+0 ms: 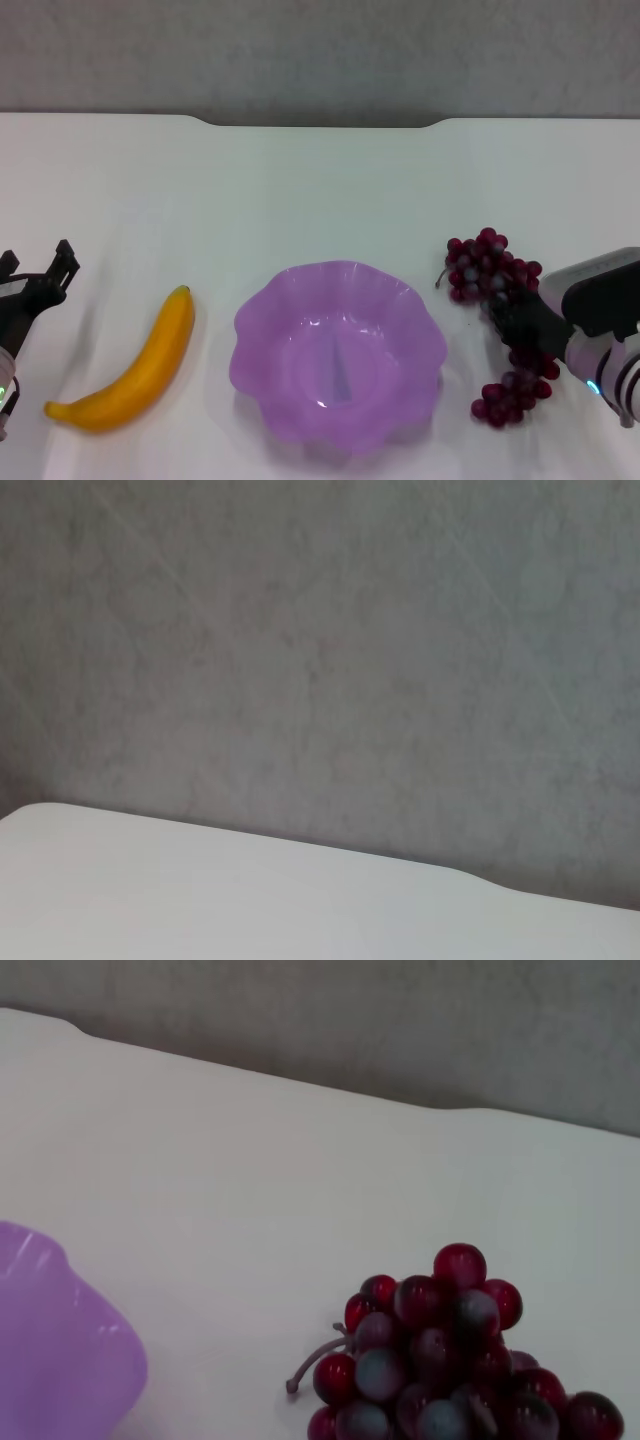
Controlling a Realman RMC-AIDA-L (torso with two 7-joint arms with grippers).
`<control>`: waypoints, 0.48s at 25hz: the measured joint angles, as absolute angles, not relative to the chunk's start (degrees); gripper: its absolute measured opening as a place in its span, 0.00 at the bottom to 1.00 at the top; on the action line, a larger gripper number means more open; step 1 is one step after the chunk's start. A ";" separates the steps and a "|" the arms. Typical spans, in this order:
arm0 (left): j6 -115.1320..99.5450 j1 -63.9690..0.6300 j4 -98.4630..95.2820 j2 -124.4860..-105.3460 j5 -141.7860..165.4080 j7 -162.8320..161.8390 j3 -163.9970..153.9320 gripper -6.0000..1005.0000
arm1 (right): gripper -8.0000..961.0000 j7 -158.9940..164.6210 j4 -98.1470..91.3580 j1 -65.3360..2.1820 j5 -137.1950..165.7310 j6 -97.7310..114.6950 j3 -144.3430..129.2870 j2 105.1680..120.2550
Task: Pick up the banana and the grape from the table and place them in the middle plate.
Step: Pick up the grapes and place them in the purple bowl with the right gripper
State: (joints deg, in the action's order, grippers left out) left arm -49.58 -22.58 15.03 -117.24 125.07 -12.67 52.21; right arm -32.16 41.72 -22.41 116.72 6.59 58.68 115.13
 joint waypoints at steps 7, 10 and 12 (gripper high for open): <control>-49.57 -22.58 15.24 -117.25 125.07 -12.69 52.21 0.76 | 0.36 -32.16 41.93 -22.31 116.72 6.70 58.56 115.13; -49.57 -22.59 15.42 -117.25 125.07 -12.62 52.21 0.76 | 0.34 -32.16 41.91 -22.31 116.72 7.44 58.31 115.13; -49.57 -22.64 15.38 -117.25 125.07 -12.61 52.20 0.76 | 0.34 -32.16 41.89 -22.30 116.71 8.77 57.50 115.13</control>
